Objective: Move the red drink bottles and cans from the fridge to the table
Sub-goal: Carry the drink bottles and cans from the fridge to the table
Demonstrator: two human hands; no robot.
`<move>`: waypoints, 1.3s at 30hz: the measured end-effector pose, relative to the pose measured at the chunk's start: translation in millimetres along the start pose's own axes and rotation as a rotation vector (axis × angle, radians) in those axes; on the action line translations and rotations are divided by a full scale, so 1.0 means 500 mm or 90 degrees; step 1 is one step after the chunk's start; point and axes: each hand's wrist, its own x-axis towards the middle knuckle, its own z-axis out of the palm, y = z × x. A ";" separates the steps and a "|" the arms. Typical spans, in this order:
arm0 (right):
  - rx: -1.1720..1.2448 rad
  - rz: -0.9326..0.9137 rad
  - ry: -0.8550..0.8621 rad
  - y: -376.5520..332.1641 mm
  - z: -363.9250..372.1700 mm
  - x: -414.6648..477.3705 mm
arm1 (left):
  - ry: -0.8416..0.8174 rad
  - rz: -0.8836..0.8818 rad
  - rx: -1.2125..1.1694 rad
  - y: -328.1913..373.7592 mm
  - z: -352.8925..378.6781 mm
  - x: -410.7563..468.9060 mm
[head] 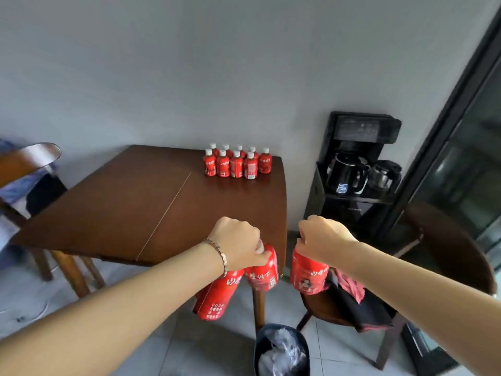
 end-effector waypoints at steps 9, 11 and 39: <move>0.078 0.092 -0.037 -0.103 0.047 0.387 | -0.018 0.074 0.034 -0.331 0.139 0.206; 0.103 0.120 -0.044 -0.111 0.058 0.451 | -0.026 0.076 0.043 -0.387 0.165 0.252; 0.498 0.483 0.021 0.153 0.230 1.290 | 0.080 0.140 -0.055 -0.650 0.484 0.860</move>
